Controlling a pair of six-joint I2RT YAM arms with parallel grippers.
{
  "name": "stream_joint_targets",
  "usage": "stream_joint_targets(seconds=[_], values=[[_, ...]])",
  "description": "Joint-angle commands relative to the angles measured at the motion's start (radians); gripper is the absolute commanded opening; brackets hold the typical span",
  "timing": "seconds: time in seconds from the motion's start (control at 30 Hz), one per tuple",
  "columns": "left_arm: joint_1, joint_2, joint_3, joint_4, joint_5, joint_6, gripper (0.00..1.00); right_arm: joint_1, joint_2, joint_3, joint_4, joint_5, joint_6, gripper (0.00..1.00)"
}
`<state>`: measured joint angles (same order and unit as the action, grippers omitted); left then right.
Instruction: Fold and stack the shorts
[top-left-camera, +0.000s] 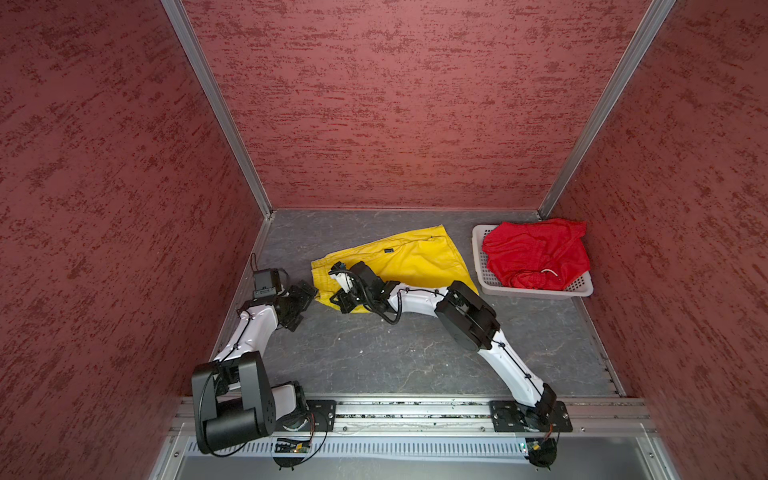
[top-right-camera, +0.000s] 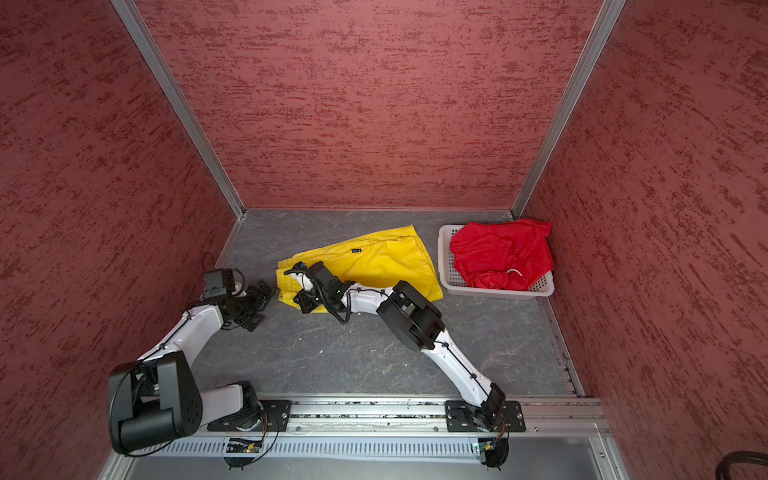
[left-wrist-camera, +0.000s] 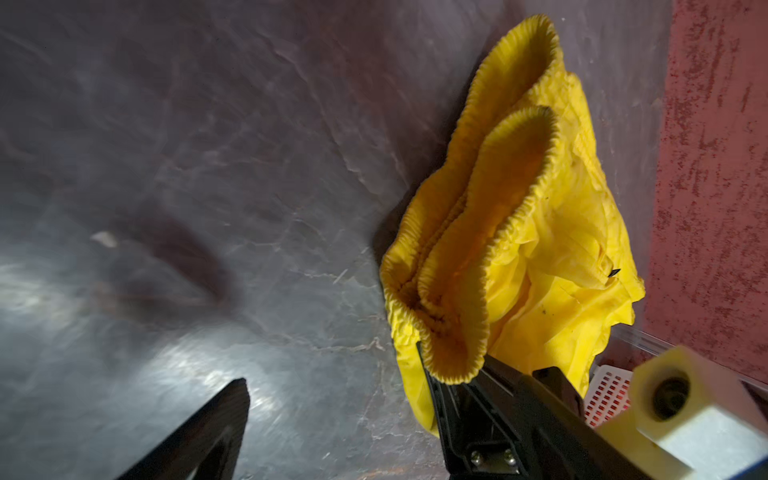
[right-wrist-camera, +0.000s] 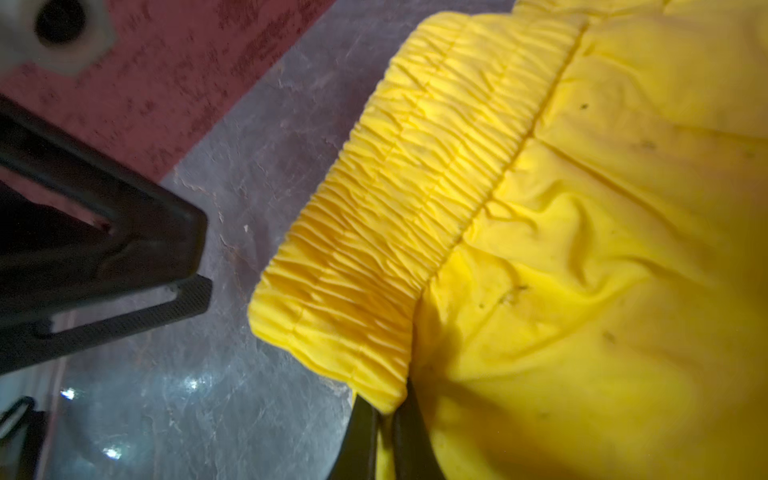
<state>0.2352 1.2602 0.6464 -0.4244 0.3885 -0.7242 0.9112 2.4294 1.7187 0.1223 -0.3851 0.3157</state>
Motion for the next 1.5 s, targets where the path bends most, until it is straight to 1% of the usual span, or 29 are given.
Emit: stream_joint_targets(seconds=[0.0, 0.2, 0.27, 0.4, 0.53, 0.57, 0.63, 0.67, 0.7, 0.83, 0.9, 0.93, 0.97, 1.0, 1.07, 1.1, 1.17, 1.23, 1.27, 1.3, 1.33, 1.37, 1.4, 1.47], values=[[-0.049, 0.029, 0.008, 0.147, 0.016, -0.06, 0.99, -0.029, -0.024, -0.094, 0.135, -0.151, 0.16, 0.0], [-0.113, 0.096, -0.002, 0.25, -0.023, -0.125, 1.0, -0.062, -0.047, -0.206, 0.342, -0.269, 0.298, 0.0], [-0.134, 0.125, -0.005, 0.271, -0.041, -0.135, 0.99, -0.067, -0.067, -0.25, 0.407, -0.276, 0.327, 0.0], [-0.174, 0.199, -0.007, 0.326, -0.061, -0.164, 0.99, -0.073, -0.107, -0.314, 0.477, -0.285, 0.355, 0.0], [-0.211, 0.256, 0.006, 0.358, -0.07, -0.185, 1.0, -0.083, -0.117, -0.362, 0.596, -0.318, 0.438, 0.0], [-0.219, 0.265, 0.011, 0.357, -0.078, -0.184, 0.99, -0.084, -0.118, -0.371, 0.622, -0.324, 0.454, 0.0], [-0.233, 0.275, 0.017, 0.367, -0.086, -0.185, 0.91, -0.084, -0.125, -0.38, 0.632, -0.324, 0.454, 0.0], [-0.236, 0.279, 0.019, 0.376, -0.087, -0.188, 0.84, -0.084, -0.129, -0.378, 0.616, -0.321, 0.445, 0.0], [-0.24, 0.284, 0.022, 0.387, -0.088, -0.189, 0.71, -0.084, -0.131, -0.379, 0.606, -0.319, 0.437, 0.0], [-0.243, 0.299, 0.039, 0.4, -0.085, -0.196, 0.33, -0.084, -0.136, -0.371, 0.576, -0.312, 0.426, 0.0], [-0.239, 0.31, 0.064, 0.376, -0.085, -0.185, 0.16, -0.083, -0.134, -0.359, 0.545, -0.302, 0.417, 0.0], [-0.235, 0.312, 0.077, 0.361, -0.086, -0.175, 0.1, -0.083, -0.134, -0.354, 0.532, -0.297, 0.412, 0.0], [-0.23, 0.314, 0.097, 0.334, -0.087, -0.16, 0.06, -0.082, -0.139, -0.354, 0.519, -0.29, 0.407, 0.05], [-0.223, 0.316, 0.121, 0.301, -0.089, -0.141, 0.02, -0.083, -0.152, -0.361, 0.507, -0.279, 0.4, 0.13], [-0.212, 0.314, 0.18, 0.21, -0.106, -0.089, 0.0, -0.091, -0.21, -0.397, 0.485, -0.24, 0.362, 0.28], [-0.205, 0.314, 0.217, 0.154, -0.117, -0.052, 0.0, -0.106, -0.253, -0.42, 0.458, -0.211, 0.338, 0.33], [-0.191, 0.313, 0.286, 0.044, -0.129, 0.012, 0.0, -0.155, -0.332, -0.471, 0.424, -0.183, 0.324, 0.39], [-0.177, 0.314, 0.35, -0.05, -0.138, 0.074, 0.0, -0.217, -0.41, -0.532, 0.407, -0.175, 0.322, 0.42], [-0.17, 0.316, 0.381, -0.097, -0.148, 0.097, 0.0, -0.245, -0.452, -0.564, 0.382, -0.153, 0.301, 0.43], [-0.167, 0.316, 0.407, -0.139, -0.162, 0.116, 0.0, -0.263, -0.491, -0.586, 0.334, -0.105, 0.263, 0.44], [-0.166, 0.313, 0.422, -0.166, -0.174, 0.125, 0.0, -0.27, -0.519, -0.59, 0.266, -0.048, 0.218, 0.43], [-0.166, 0.308, 0.437, -0.184, -0.179, 0.131, 0.0, -0.272, -0.534, -0.578, 0.179, 0.017, 0.162, 0.38], [-0.167, 0.304, 0.449, -0.193, -0.179, 0.135, 0.0, -0.271, -0.534, -0.561, 0.114, 0.053, 0.122, 0.31], [-0.171, 0.302, 0.49, -0.227, -0.184, 0.146, 0.0, -0.272, -0.506, -0.513, -0.003, 0.098, 0.093, 0.07]])
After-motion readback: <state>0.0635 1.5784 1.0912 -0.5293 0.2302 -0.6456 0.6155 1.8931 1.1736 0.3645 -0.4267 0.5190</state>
